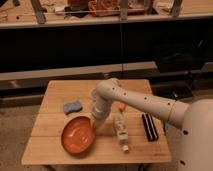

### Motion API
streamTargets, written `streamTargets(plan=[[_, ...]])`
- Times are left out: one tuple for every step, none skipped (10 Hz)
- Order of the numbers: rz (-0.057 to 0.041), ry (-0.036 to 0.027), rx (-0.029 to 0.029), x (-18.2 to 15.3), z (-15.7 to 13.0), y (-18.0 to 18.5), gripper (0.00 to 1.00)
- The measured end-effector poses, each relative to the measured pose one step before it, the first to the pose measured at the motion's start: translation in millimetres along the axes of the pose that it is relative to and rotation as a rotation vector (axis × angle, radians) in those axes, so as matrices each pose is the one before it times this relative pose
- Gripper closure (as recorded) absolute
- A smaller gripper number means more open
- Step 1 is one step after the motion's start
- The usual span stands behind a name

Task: Drag the ceramic bowl in a circle

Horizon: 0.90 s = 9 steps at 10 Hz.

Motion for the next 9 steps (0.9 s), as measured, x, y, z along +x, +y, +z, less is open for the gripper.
streamTargets(plan=[[0.02753,0.00752,0.00582,10.03,-4.95,7.02,1.0],[0.02706,-0.00053,0.00393,2.04,-2.8,9.57,1.0],[0.0257,-0.00316,0.00046,-2.99,-1.47,13.35,1.0],[0.0173,-0.00521,-0.00203,-5.74,0.36,11.6,1.0],[0.01608,-0.00877,-0.00664,-13.63,2.11,14.02,1.0],[0.00517,-0.00508,-0.00452,-14.46,4.05,6.16,1.0],[-0.00219,-0.00416,-0.00505,-19.03,5.1,2.26,1.0],[-0.00903,-0.00663,-0.00807,-18.04,4.14,0.84,1.0],[-0.01116,-0.00357,-0.00683,-13.47,3.27,-1.07,1.0]])
